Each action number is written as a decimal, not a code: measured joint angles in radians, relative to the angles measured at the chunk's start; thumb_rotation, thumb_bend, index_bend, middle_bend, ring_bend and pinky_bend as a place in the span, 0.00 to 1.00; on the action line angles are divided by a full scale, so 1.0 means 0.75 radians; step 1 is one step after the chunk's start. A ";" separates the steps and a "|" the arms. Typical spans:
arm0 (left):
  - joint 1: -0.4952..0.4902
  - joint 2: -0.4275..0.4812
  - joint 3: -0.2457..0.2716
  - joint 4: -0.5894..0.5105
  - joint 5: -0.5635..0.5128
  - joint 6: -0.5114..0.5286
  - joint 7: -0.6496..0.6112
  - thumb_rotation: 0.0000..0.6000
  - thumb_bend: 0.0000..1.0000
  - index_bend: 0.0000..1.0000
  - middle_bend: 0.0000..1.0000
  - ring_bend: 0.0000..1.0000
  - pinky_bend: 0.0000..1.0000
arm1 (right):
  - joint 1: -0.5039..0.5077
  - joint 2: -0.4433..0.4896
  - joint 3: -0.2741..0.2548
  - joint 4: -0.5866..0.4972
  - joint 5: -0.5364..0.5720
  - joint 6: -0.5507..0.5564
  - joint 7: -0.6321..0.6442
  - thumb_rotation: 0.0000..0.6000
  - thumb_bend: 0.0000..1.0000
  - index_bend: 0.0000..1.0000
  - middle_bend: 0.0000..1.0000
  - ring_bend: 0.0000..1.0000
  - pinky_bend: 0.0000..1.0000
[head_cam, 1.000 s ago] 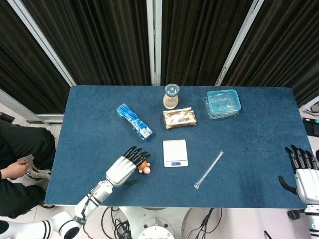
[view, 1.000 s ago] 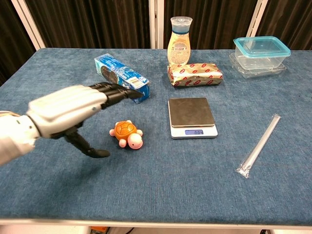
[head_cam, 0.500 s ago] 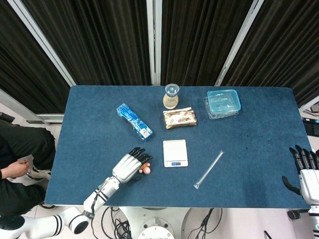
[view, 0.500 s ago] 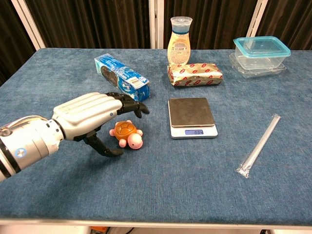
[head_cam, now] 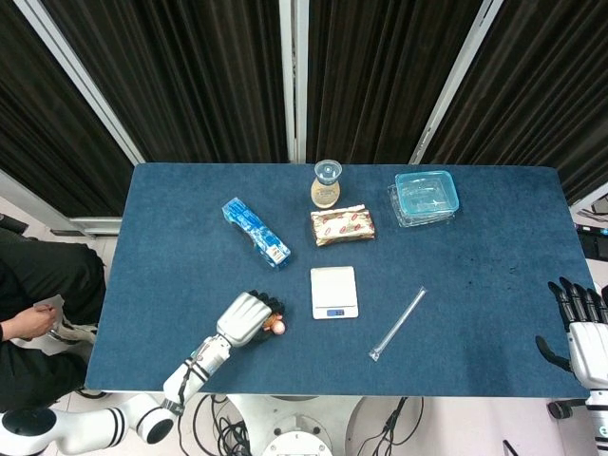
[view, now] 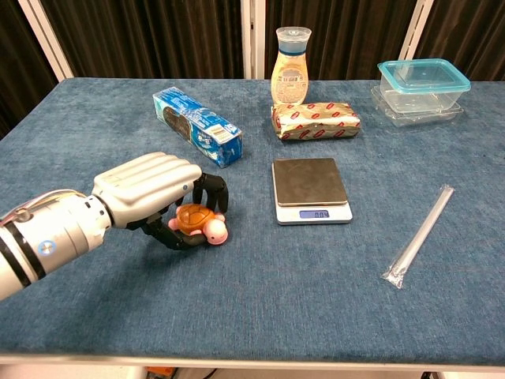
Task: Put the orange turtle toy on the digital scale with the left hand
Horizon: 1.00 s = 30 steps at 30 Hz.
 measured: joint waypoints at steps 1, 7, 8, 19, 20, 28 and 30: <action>0.000 -0.003 0.001 0.004 0.000 0.004 -0.003 1.00 0.31 0.48 0.51 0.48 0.55 | 0.000 0.000 0.000 0.001 0.000 -0.001 0.001 1.00 0.21 0.00 0.00 0.00 0.00; -0.006 -0.011 -0.003 0.018 0.020 0.057 -0.026 1.00 0.31 0.53 0.56 0.51 0.57 | -0.001 -0.003 -0.001 0.010 0.000 -0.001 0.008 1.00 0.21 0.00 0.00 0.00 0.00; -0.012 -0.011 -0.010 0.020 0.029 0.072 -0.035 1.00 0.31 0.54 0.56 0.51 0.58 | -0.001 -0.004 -0.001 0.011 -0.001 -0.001 0.009 1.00 0.21 0.00 0.00 0.00 0.00; -0.155 -0.024 -0.153 -0.026 -0.007 0.015 -0.085 1.00 0.31 0.54 0.56 0.51 0.58 | -0.003 -0.025 0.006 0.042 -0.019 0.033 0.046 1.00 0.22 0.00 0.00 0.00 0.00; -0.176 -0.039 -0.169 -0.022 -0.025 -0.010 -0.096 1.00 0.31 0.54 0.56 0.51 0.58 | -0.005 -0.029 0.008 0.048 -0.024 0.045 0.056 1.00 0.22 0.00 0.00 0.00 0.00; -0.309 -0.193 -0.252 0.109 -0.108 -0.107 -0.158 1.00 0.31 0.54 0.56 0.51 0.58 | -0.028 -0.048 0.036 0.114 -0.069 0.187 0.189 1.00 0.25 0.00 0.00 0.00 0.00; -0.347 -0.234 -0.271 0.168 -0.116 -0.121 -0.176 1.00 0.31 0.54 0.56 0.51 0.58 | -0.039 -0.048 0.040 0.125 -0.084 0.223 0.213 1.00 0.26 0.00 0.00 0.00 0.00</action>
